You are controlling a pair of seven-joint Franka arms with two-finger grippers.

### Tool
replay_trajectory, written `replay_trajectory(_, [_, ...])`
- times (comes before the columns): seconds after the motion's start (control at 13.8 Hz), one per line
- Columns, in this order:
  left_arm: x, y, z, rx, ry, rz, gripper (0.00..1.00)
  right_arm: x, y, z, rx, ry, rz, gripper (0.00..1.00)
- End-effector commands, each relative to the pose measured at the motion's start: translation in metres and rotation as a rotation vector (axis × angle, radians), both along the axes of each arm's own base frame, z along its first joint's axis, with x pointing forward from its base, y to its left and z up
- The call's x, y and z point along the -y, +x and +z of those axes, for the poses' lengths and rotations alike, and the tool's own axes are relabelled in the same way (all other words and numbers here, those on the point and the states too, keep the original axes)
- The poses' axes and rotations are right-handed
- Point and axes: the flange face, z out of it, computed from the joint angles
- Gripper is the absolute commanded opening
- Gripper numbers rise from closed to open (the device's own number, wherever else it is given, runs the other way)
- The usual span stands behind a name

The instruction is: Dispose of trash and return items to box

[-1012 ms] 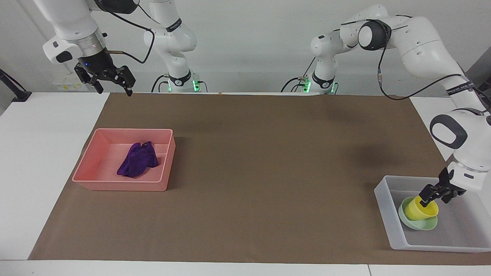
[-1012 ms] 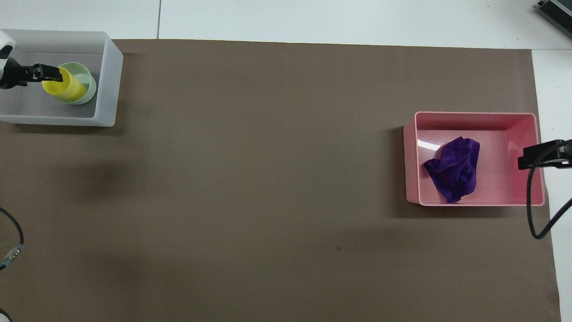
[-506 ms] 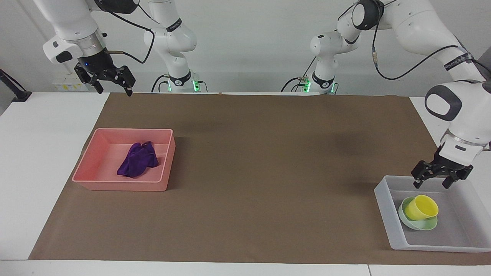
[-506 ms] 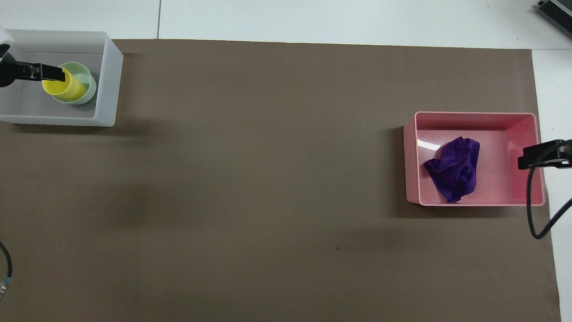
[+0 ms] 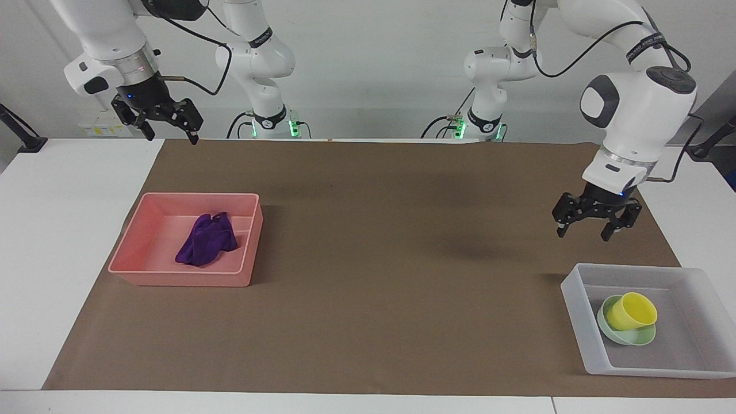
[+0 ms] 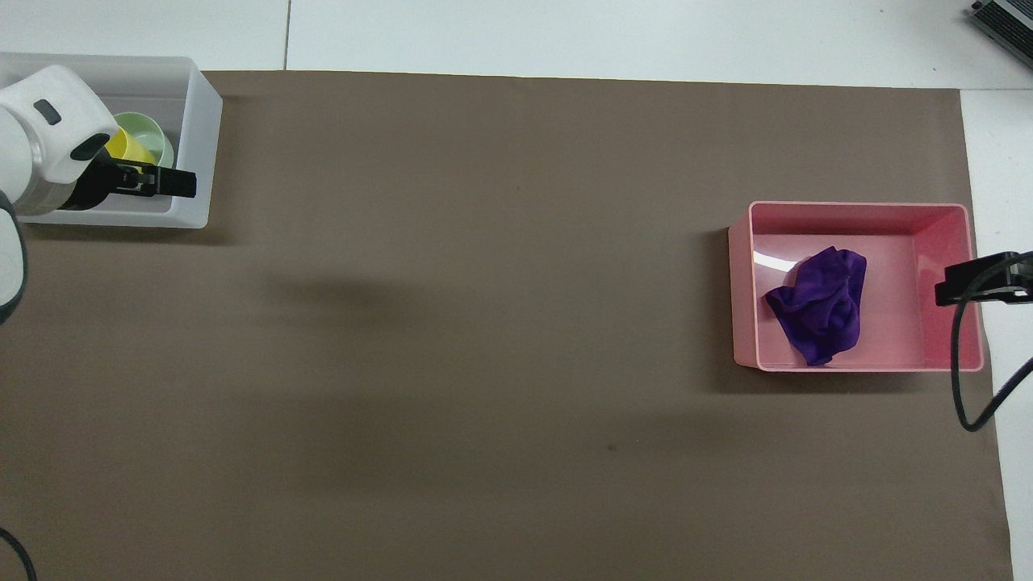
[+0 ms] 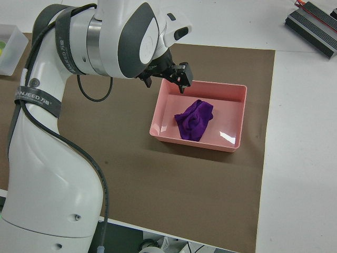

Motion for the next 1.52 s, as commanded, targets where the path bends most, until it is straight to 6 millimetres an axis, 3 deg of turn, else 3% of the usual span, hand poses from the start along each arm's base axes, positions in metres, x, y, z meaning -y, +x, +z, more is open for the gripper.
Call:
replay_trajectory(0.0, [0.018,-0.033,0.013,-0.034,0.02,0.017,1.0,0.003,-0.006,0.001,0.007,0.001,0.016,1.0])
replay_trajectory(0.22, [0.025,-0.04,0.033,-0.073,0.024,0.018,1.0,0.003,-0.006,0.001,0.007,0.001,0.016,1.0])
replay_trajectory(0.51, [0.022,-0.025,0.08,-0.131,0.019,0.02,1.0,0.002,-0.006,0.002,0.015,0.01,0.02,1.0])
replay_trajectory(0.94, [0.0,-0.024,0.095,-0.167,0.026,0.013,1.0,-0.004,0.0,0.006,0.063,0.009,0.029,1.0])
replay_trajectory(1.08, [-0.014,-0.036,0.11,-0.154,0.036,-0.028,1.0,-0.005,-0.003,0.008,0.058,0.009,0.03,1.0])
replay_trajectory(1.45, [-0.014,-0.05,0.119,-0.177,0.04,-0.019,1.0,-0.005,-0.003,0.009,0.061,0.009,0.03,1.0])
